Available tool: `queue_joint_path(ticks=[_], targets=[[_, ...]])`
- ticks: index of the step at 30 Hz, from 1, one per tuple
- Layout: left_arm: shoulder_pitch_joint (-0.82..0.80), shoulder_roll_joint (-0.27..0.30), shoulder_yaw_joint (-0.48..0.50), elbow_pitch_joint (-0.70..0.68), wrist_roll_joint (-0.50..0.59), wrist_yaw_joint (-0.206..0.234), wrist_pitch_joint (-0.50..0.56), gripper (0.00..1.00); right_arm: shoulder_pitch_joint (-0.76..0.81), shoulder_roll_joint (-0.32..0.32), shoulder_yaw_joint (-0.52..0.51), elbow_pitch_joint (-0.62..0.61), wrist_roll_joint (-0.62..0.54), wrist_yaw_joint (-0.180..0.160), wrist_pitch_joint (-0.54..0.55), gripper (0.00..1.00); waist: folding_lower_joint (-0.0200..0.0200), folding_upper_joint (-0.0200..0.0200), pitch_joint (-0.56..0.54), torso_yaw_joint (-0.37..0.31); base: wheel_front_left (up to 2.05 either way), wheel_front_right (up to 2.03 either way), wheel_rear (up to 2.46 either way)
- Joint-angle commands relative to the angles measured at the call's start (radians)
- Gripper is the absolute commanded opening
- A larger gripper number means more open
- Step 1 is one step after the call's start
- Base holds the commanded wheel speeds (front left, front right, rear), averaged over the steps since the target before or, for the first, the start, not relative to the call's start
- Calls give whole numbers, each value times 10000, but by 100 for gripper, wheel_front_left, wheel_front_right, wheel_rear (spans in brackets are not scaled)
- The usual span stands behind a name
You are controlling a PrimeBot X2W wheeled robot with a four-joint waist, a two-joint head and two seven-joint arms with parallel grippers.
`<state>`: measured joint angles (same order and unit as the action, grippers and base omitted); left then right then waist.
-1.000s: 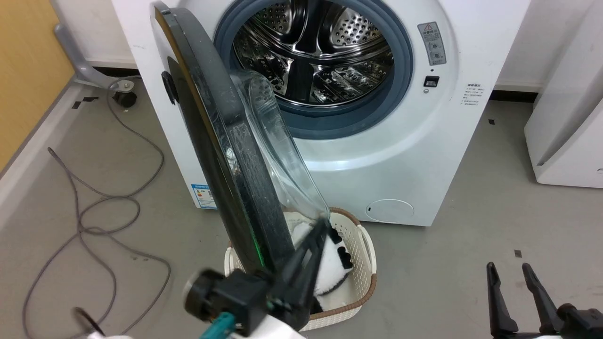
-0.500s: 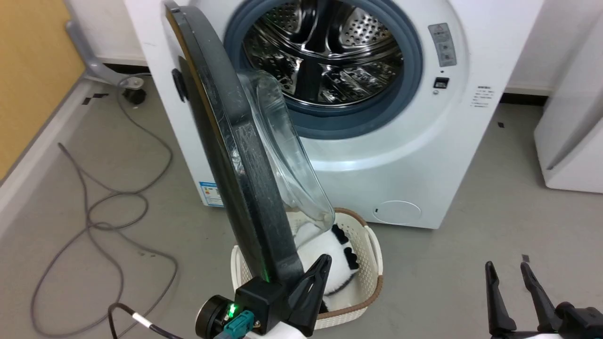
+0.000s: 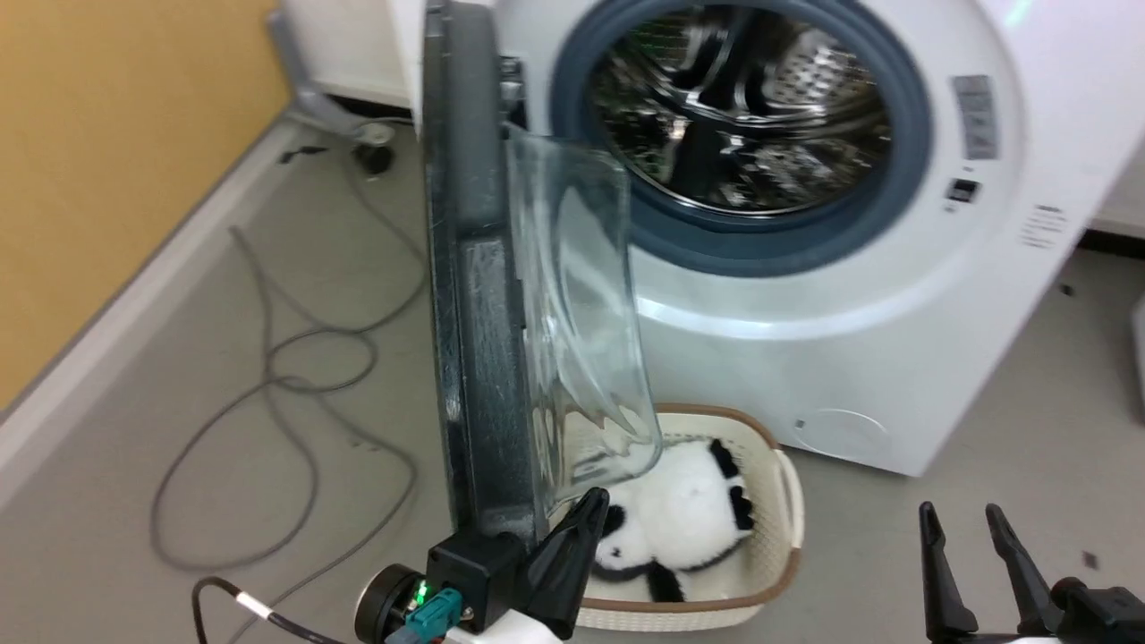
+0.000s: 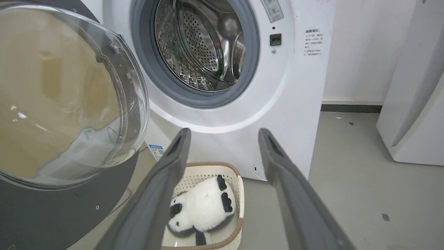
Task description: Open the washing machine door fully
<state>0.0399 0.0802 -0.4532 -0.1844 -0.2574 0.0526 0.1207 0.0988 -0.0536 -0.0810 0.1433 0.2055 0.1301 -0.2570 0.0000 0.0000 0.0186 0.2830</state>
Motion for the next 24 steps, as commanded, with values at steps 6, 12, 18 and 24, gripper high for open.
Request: queue_joint_path(ticks=[6,12,18,24], targets=[[-208,255,694,161,-174,341,-213,0,-37,34,76,29,4,6,-45,100,0,0,110,1156,0,0,0],[-293,506,1260,213,-245,577,-400,0,-99,34,142,35,-65,6,-44,100,0,0,296,1673,0,0,0],[-454,775,1993,197,-424,805,-631,0,-171,34,112,-81,-265,6,44,100,0,0,583,1909,0,0,0],[-607,1296,3132,316,-604,1152,-952,0,-346,33,144,-343,-498,6,296,100,0,0,1059,1810,0,0,0]])
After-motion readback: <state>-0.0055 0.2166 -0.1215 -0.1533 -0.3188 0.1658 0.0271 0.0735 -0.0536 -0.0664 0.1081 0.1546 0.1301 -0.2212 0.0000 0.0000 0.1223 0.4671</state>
